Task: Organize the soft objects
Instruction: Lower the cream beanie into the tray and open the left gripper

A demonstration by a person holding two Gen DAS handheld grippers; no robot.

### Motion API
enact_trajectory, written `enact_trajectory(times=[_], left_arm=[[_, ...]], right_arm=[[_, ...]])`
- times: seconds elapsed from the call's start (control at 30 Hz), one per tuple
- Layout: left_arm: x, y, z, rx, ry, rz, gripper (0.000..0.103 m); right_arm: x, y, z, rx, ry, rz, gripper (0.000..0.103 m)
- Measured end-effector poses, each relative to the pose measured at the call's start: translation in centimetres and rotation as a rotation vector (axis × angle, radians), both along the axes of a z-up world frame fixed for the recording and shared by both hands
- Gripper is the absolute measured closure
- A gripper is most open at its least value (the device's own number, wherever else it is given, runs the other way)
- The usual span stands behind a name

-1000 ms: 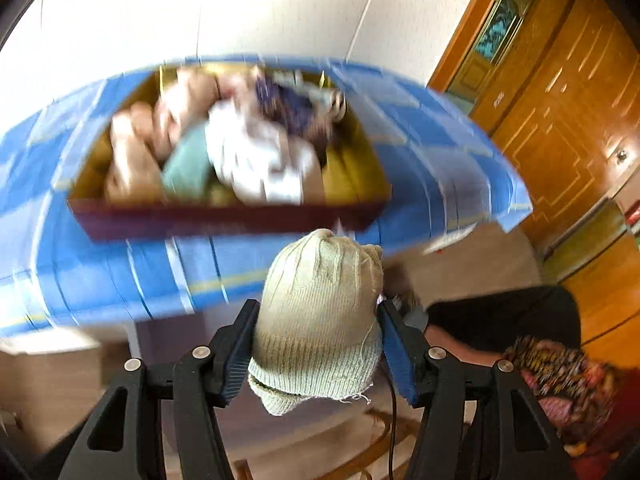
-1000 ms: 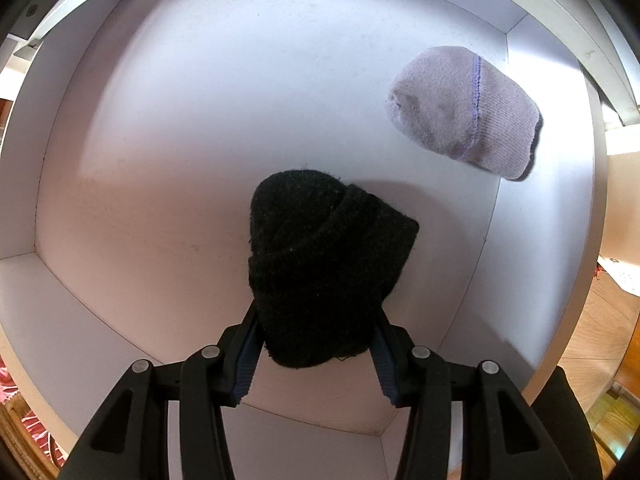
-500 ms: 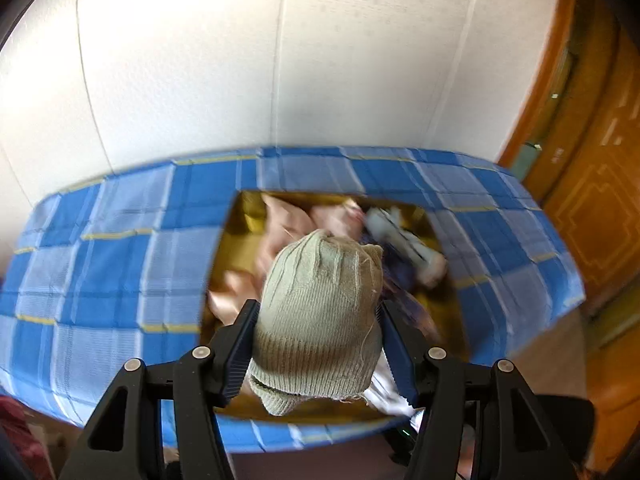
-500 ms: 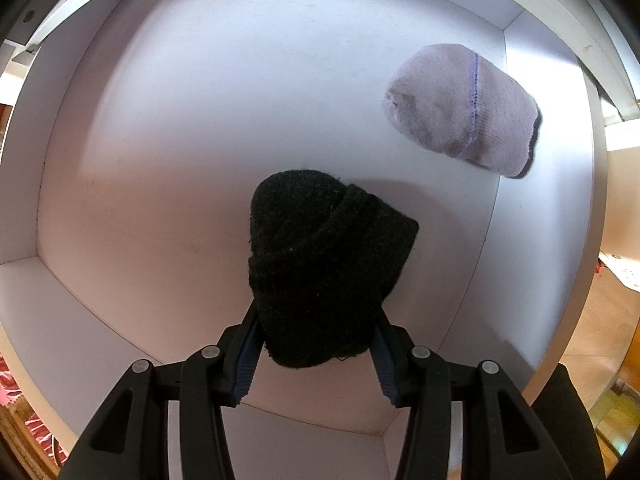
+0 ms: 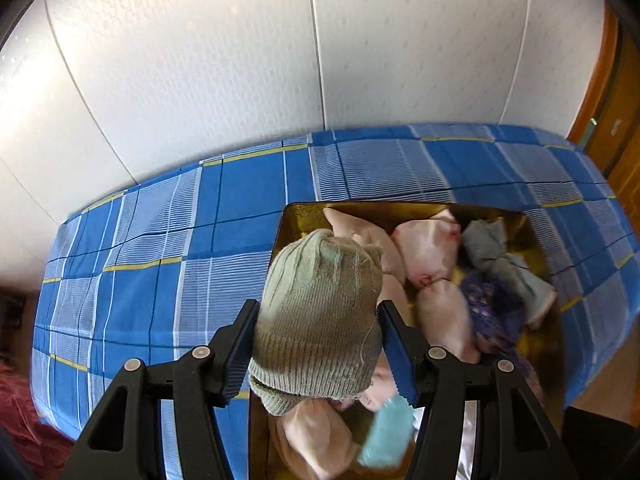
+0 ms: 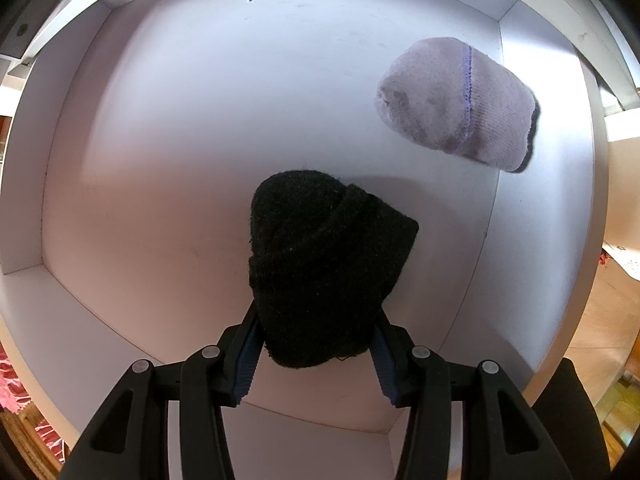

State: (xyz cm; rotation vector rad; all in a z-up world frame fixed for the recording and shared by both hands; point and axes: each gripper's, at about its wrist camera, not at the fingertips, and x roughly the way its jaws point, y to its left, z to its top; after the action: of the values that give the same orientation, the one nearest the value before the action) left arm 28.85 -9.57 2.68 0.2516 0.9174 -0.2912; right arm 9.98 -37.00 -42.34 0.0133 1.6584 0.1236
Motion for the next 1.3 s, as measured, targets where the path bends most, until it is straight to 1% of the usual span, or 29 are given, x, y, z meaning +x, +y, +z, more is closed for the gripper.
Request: enact_trajectory(times=[0.2,0.5,0.77,0.9,1.03,1.07,1.13,1.17,1.2,1.27,1.3], left_arm=[[2.5,-0.7,-2.0,0.047,0.01,0.021,0.043],[4.7,-1.3,-3.4,0.13,-0.004,0.034,0.043],[5.0,-1.6,-3.8,0.126,-0.008,0.03,0.042],[4.7,-1.1,-3.2,0.103,-0.029,0.039,0.041],[3.7,-0.5,-1.7,0.086,-0.079,0.042,0.041],[3.5,-0.2,-1.2,0.076,-0.089,0.047,0.043],[3.2,0.1,-0.7,0.068,-0.088,0.053,0.055],[3.2,0.2,-0.8,0.079,-0.082,0.054,0.064],[3.1,0.2,-1.0,0.094,-0.074,0.055,0.068],[3.0,0.3,-1.7,0.128,-0.057,0.057,0.069],[3.0,0.3,-1.9,0.13,-0.055,0.062,0.071]], right_arm=[[0.4,-0.6,0.0,0.007,0.003,-0.008,0.054],[0.7,-1.0,-0.1,0.01,-0.001,-0.005,0.053],[0.7,-1.3,-0.3,0.013,-0.003,-0.006,0.053],[0.7,-1.3,-0.3,0.013,-0.002,-0.005,0.053],[0.7,-1.2,-0.2,0.012,-0.002,-0.003,0.053],[0.7,-1.3,-0.2,0.012,-0.003,-0.003,0.053],[0.6,-1.3,-0.2,0.012,-0.003,-0.002,0.053],[0.6,-1.4,-0.2,0.012,-0.003,-0.002,0.053],[0.7,-1.4,-0.3,0.012,-0.003,-0.003,0.053],[0.7,-1.4,-0.3,0.012,-0.003,-0.004,0.053],[0.6,-1.4,-0.3,0.012,-0.003,-0.005,0.053]])
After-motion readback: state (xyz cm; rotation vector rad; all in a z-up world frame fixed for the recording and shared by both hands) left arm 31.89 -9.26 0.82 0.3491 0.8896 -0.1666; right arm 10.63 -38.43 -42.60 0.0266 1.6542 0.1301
